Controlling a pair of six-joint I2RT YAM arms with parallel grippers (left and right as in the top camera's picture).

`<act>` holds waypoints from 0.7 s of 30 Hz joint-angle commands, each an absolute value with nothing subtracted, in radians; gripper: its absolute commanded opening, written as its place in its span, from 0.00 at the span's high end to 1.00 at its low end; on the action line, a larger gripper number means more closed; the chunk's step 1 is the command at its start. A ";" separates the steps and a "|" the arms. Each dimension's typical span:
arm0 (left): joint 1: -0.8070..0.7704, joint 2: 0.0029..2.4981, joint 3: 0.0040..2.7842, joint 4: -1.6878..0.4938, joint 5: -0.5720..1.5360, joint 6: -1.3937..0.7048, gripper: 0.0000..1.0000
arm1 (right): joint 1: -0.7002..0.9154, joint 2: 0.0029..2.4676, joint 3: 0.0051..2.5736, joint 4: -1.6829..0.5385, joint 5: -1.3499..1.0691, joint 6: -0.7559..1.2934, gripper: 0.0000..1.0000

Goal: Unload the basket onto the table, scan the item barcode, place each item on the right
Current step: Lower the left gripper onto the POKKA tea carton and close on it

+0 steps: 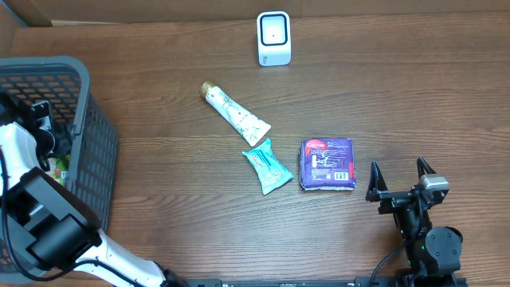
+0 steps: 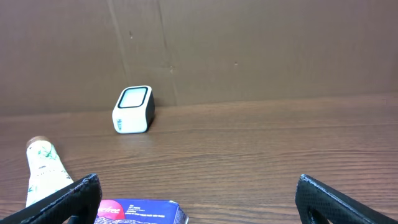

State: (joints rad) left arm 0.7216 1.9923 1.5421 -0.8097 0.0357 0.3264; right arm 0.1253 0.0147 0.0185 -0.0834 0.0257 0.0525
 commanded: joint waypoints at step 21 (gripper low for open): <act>0.810 2.022 1.526 -0.941 0.007 0.393 0.08 | 0.131 0.003 0.008 -0.080 0.022 0.060 0.00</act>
State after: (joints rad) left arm 0.8120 2.0033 1.5391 -0.9436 0.0101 0.3737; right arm 0.1253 0.0147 0.0185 -0.0837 0.0250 0.0532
